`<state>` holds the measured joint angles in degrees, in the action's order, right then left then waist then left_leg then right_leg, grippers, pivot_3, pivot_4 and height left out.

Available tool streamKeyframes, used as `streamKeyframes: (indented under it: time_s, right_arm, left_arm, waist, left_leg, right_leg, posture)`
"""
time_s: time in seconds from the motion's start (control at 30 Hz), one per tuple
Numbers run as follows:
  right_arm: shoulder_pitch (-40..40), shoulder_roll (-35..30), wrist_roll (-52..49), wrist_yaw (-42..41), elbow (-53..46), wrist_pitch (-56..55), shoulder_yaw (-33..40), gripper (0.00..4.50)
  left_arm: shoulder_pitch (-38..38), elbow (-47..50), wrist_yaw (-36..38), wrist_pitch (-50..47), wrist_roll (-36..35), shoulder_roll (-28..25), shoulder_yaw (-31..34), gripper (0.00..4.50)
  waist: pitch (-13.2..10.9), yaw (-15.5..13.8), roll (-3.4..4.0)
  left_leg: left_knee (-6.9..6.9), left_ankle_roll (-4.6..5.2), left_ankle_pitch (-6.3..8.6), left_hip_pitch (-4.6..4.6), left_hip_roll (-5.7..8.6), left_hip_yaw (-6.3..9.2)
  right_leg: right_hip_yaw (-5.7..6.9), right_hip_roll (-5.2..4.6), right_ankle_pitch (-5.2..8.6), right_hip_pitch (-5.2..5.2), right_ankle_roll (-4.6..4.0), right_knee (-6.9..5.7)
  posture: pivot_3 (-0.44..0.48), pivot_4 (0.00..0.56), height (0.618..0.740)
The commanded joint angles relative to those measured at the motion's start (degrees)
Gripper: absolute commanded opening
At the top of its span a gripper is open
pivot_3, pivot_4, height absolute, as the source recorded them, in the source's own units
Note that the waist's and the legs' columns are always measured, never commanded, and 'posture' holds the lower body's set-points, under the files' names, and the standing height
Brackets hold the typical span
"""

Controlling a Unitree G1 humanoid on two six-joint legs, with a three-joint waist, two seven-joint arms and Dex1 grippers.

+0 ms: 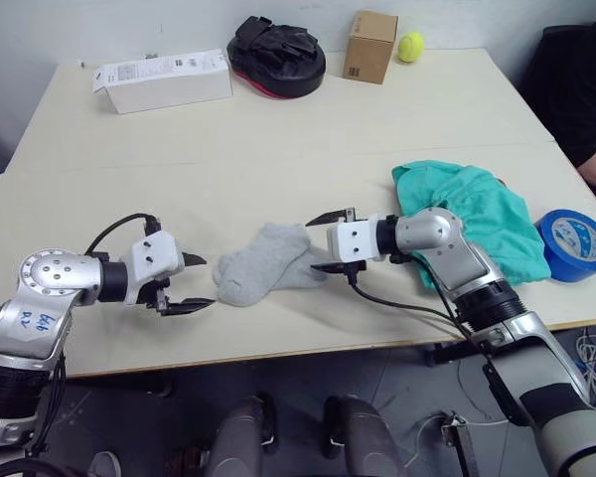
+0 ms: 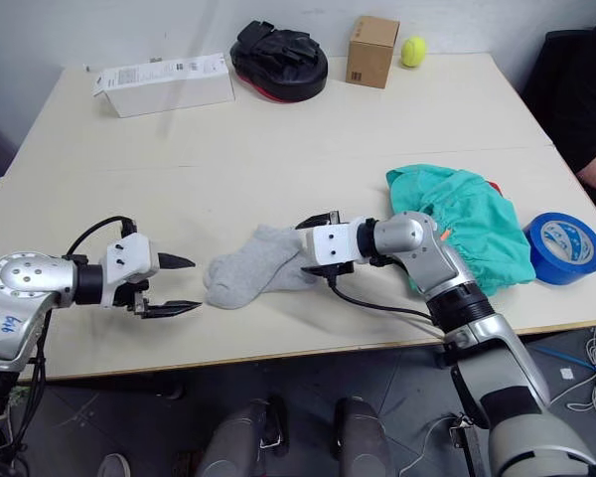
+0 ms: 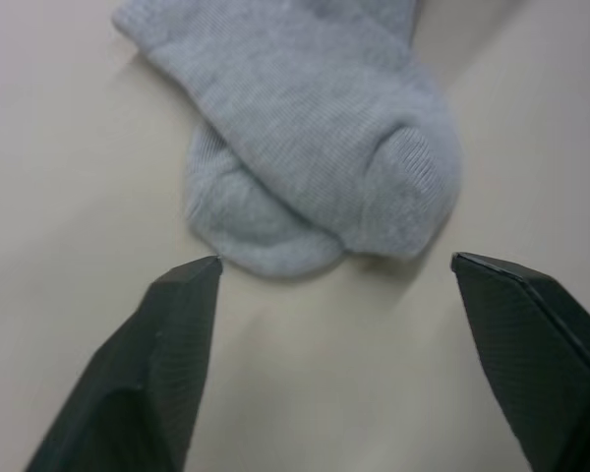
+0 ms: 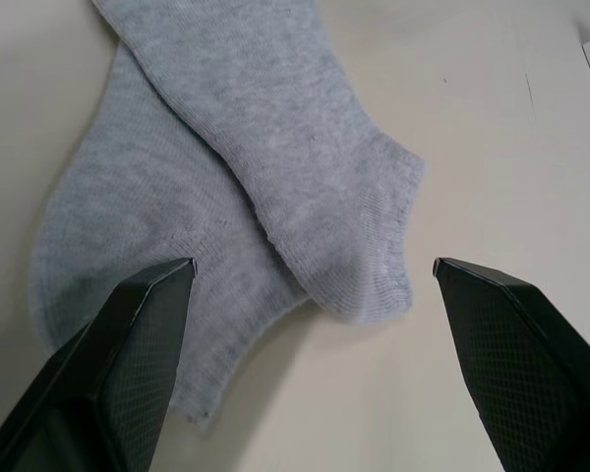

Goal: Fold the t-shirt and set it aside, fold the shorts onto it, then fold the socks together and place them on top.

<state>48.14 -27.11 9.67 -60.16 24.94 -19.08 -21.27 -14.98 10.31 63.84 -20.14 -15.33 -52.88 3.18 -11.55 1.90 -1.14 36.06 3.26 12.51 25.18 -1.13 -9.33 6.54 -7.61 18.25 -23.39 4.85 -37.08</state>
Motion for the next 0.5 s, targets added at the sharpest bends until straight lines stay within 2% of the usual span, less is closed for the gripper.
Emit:
streamKeyframes:
  time_s: [0.03,0.13,0.3,0.47,0.5]
  right_arm:
    - [2.4,0.8,0.4,1.0,1.4,-2.4,0.2,3.94]
    - [3.9,1.5,1.2,1.7,4.2,-3.5,-0.1,3.94]
    - [6.9,2.6,3.9,3.5,10.3,-6.9,-1.2,3.94]
    - [8.7,3.5,5.0,4.1,14.2,-9.2,-1.3,3.94]
    - [8.8,3.7,5.0,4.0,14.6,-9.6,-1.2,3.76]
  left_arm:
    - [0.1,5.8,-0.9,-0.9,-1.3,-0.2,0.8,4.48]
    - [0.8,8.7,-1.2,-1.5,-0.6,0.3,-1.5,4.48]
    - [-0.2,8.6,-4.7,-0.5,4.9,3.3,-8.2,4.48]
    - [-1.5,8.6,-7.7,-2.0,7.2,5.7,-10.8,4.48]
    - [-1.7,8.4,-8.3,-1.9,8.0,6.1,-11.4,4.30]
  waist:
    - [0.0,0.0,0.00]
    - [0.0,0.0,0.00]
    - [0.0,0.0,0.00]
    - [0.0,0.0,0.00]
    - [0.0,0.0,0.00]
  left_leg:
    - [0.00,-0.01,0.00,-0.01,0.00,0.00]
    - [0.00,-0.01,-0.01,-0.03,0.00,0.00]
    - [0.00,-0.02,-0.02,-0.03,0.01,-0.02]
    - [0.00,-0.02,-0.02,-0.03,0.00,-0.02]
    - [0.00,-0.02,-0.03,-0.03,0.00,-0.02]
  right_leg:
    - [0.00,0.00,0.00,0.00,0.00,0.00]
    - [-0.01,0.01,0.00,0.01,0.00,-0.03]
    - [-0.03,0.04,0.00,0.00,0.00,-0.04]
    - [-0.04,0.05,0.00,0.00,0.00,-0.07]
    - [-0.04,0.05,0.00,0.00,0.00,-0.10]
  posture:
    - [0.000,0.150,0.740]
    - [0.000,0.150,0.740]
    - [0.000,0.150,0.740]
    - [0.000,0.150,0.740]
    - [0.000,0.150,0.740]
